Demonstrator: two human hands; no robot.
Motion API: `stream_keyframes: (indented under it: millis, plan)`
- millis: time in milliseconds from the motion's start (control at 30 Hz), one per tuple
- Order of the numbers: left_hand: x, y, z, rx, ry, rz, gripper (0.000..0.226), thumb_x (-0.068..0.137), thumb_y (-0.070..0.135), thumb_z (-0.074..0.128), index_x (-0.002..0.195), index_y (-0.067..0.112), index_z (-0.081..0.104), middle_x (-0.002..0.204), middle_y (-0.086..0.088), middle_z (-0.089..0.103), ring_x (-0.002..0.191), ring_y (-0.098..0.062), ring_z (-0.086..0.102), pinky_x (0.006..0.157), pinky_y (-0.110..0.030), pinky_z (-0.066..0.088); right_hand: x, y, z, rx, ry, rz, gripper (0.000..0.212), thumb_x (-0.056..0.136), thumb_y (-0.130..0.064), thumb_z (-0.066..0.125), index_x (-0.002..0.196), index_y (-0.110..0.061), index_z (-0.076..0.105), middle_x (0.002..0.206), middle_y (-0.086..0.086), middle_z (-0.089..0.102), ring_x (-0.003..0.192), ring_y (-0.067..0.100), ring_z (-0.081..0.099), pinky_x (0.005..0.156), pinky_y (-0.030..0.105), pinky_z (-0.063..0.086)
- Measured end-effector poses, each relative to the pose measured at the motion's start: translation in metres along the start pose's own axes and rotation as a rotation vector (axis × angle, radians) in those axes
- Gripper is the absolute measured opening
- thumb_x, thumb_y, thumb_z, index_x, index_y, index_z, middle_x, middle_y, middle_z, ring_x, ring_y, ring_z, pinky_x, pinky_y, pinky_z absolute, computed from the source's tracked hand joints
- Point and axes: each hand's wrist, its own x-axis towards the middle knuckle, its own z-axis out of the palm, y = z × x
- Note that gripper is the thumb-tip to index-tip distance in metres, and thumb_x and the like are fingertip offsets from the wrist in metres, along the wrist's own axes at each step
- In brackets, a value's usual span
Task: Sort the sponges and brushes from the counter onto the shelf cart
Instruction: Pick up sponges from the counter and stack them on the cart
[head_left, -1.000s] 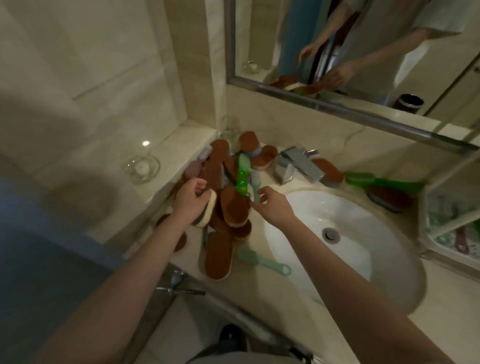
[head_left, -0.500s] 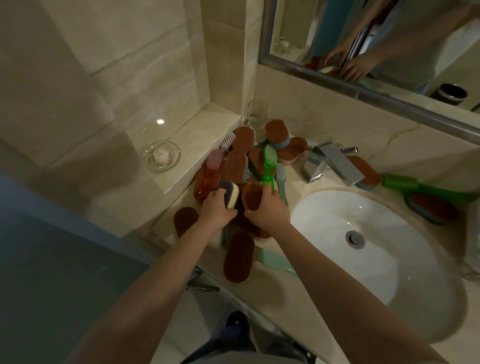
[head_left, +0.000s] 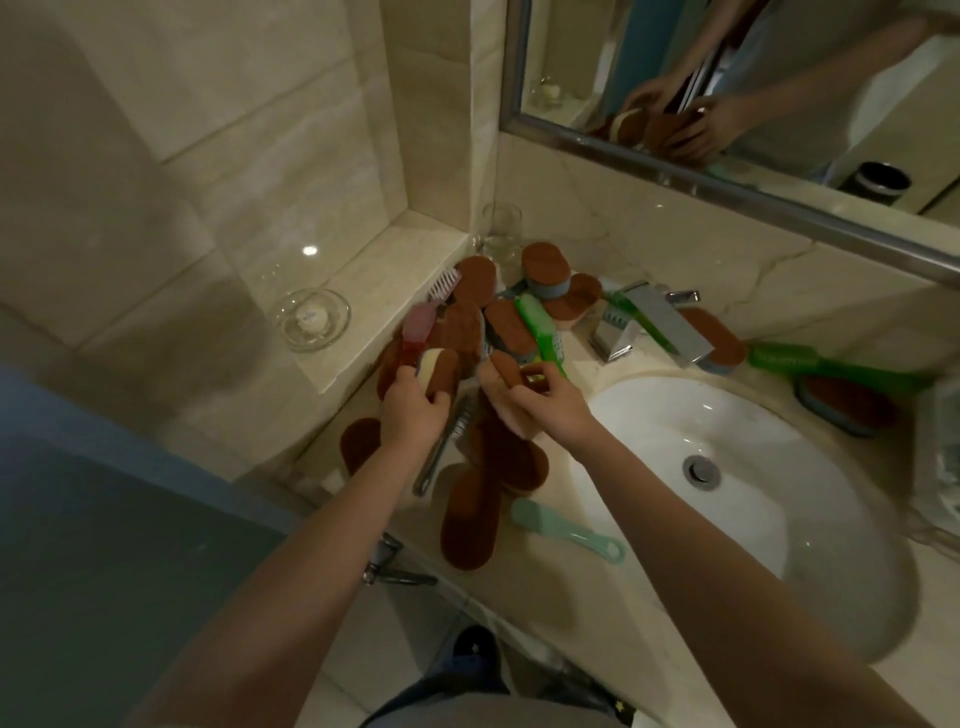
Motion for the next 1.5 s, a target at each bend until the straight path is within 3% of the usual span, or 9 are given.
stream_keyframes:
  millis: [200,467,567,633,833,1000,1200,1367,1500]
  plan:
    - [-0.006,0.034,-0.018,-0.368,0.004,-0.047,0.035,0.084,0.019,0.059,0.117,0.012,0.049,0.106,-0.008,0.059,0.097,-0.028,0.059,0.088,-0.042,0.05,-0.011,-0.012,-0.015,0.182,0.116,-0.088,0.04,0.087,-0.026,0.065,0.123,-0.019,0.05,0.111,0.0,0.055,0.103,0.024,0.057,0.086,0.041,0.051]
    - [-0.041,0.126,-0.015,-0.866,-0.153,0.024,0.048,0.09,0.018,0.057,0.135,0.017,0.041,0.12,0.0,0.05,0.105,-0.016,0.052,0.087,-0.028,0.044,-0.052,-0.029,-0.089,0.34,0.396,-0.271,0.05,0.085,-0.014,0.068,0.129,-0.015,0.044,0.106,-0.008,0.054,0.092,0.005,0.057,0.077,0.022,0.051]
    - [-0.058,0.162,-0.002,-0.951,-0.303,0.078,0.054,0.089,0.021,0.058,0.139,0.026,0.038,0.128,0.005,0.05,0.115,-0.016,0.053,0.098,-0.034,0.045,-0.076,-0.028,-0.125,0.325,0.542,-0.315,0.05,0.083,-0.015,0.069,0.126,-0.018,0.044,0.101,-0.018,0.053,0.091,0.004,0.057,0.079,0.024,0.052]
    - [-0.073,0.187,0.008,-0.965,-0.42,0.118,0.058,0.087,0.022,0.06,0.139,0.032,0.038,0.135,0.002,0.051,0.119,-0.018,0.053,0.103,-0.041,0.044,-0.094,-0.027,-0.15,0.314,0.614,-0.331,0.051,0.083,-0.019,0.069,0.126,-0.02,0.043,0.101,-0.02,0.052,0.092,0.005,0.057,0.079,0.026,0.053]
    - [-0.126,0.263,0.033,-0.985,-0.603,0.224,0.052,0.088,0.019,0.062,0.136,0.027,0.042,0.122,-0.003,0.061,0.109,-0.018,0.06,0.098,-0.039,0.049,-0.145,-0.012,-0.228,0.291,0.794,-0.367,0.042,0.081,-0.029,0.072,0.111,-0.022,0.044,0.104,-0.01,0.056,0.096,0.013,0.059,0.08,0.031,0.053]
    - [-0.163,0.332,0.062,-0.948,-0.687,0.345,0.053,0.086,0.023,0.064,0.135,0.023,0.042,0.123,-0.005,0.061,0.11,-0.021,0.061,0.097,-0.044,0.049,-0.187,0.005,-0.296,0.254,0.902,-0.378,0.041,0.08,-0.035,0.073,0.111,-0.026,0.047,0.108,-0.008,0.06,0.097,0.006,0.059,0.08,0.023,0.05]
    - [-0.2,0.405,0.102,-0.926,-0.731,0.41,0.066,0.081,0.029,0.069,0.138,0.021,0.039,0.132,-0.005,0.055,0.116,-0.022,0.056,0.099,-0.046,0.048,-0.221,0.027,-0.37,0.201,0.994,-0.365,0.048,0.078,-0.028,0.075,0.117,-0.027,0.047,0.112,-0.011,0.055,0.099,0.001,0.056,0.078,0.017,0.046]
    - [-0.211,0.442,0.129,-0.901,-0.723,0.421,0.064,0.081,0.032,0.069,0.137,0.023,0.04,0.129,-0.005,0.057,0.114,-0.023,0.058,0.098,-0.047,0.048,-0.216,0.043,-0.424,0.044,1.079,-0.243,0.049,0.074,-0.042,0.071,0.116,-0.031,0.048,0.119,-0.003,0.052,0.105,0.016,0.054,0.087,0.039,0.053]
    - [-0.207,0.457,0.139,-0.89,-0.659,0.401,0.06,0.083,0.03,0.068,0.136,0.024,0.04,0.129,-0.005,0.057,0.113,-0.022,0.058,0.097,-0.046,0.049,-0.201,0.04,-0.457,-0.15,1.102,-0.149,0.049,0.077,-0.044,0.066,0.118,-0.023,0.048,0.12,0.0,0.044,0.107,0.022,0.049,0.089,0.038,0.048]
